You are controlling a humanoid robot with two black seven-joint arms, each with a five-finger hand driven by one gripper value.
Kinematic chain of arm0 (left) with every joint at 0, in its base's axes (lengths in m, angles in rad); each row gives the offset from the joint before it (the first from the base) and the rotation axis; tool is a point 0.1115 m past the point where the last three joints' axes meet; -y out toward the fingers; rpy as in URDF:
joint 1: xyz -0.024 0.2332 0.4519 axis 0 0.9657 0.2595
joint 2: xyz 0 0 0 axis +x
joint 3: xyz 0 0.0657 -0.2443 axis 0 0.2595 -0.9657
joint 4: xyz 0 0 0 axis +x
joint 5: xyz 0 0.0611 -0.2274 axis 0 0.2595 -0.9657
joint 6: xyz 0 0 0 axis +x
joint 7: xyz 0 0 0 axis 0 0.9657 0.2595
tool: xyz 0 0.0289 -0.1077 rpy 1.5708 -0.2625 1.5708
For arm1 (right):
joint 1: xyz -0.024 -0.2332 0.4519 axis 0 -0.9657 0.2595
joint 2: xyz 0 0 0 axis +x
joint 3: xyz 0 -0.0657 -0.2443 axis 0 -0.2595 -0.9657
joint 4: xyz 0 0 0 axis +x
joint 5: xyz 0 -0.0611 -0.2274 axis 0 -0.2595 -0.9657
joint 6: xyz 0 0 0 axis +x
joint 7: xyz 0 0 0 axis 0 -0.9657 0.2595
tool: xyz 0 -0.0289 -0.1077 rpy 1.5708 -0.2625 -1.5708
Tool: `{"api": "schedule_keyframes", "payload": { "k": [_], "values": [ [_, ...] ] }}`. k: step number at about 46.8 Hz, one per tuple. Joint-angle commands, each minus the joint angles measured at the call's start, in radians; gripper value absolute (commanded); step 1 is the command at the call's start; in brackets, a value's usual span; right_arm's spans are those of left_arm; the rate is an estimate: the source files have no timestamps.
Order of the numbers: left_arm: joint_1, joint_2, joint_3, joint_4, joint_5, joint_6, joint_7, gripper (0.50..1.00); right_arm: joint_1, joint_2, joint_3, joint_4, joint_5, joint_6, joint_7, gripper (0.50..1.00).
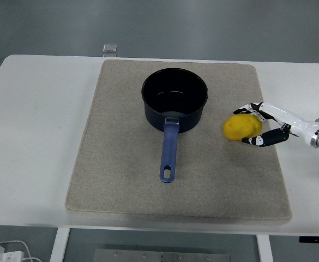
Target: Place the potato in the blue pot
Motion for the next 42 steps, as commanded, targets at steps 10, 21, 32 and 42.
{"api": "schedule_keyframes", "payload": {
  "k": [10, 21, 32, 42],
  "values": [
    [0.001, 0.0, 0.0, 0.001, 0.0, 0.0, 0.0, 1.0, 0.093, -0.063, 0.097, 0.0, 0.093, 0.097, -0.004, 0.5],
    [0.0, 0.0, 0.0, 0.001, 0.0, 0.0, 0.0, 1.0, 0.205, -0.107, 0.105, -0.002, 0.14, 0.144, -0.009, 0.5],
    [0.0, 0.0, 0.0, -0.001, 0.0, 0.0, 0.0, 1.0, 0.24, -0.092, 0.105, -0.002, 0.145, 0.14, -0.024, 0.5],
    [0.001, 0.0, 0.0, -0.001, 0.0, 0.0, 0.0, 1.0, 0.277, 0.038, 0.102, -0.024, 0.143, 0.134, -0.069, 0.5]
  ]
}}
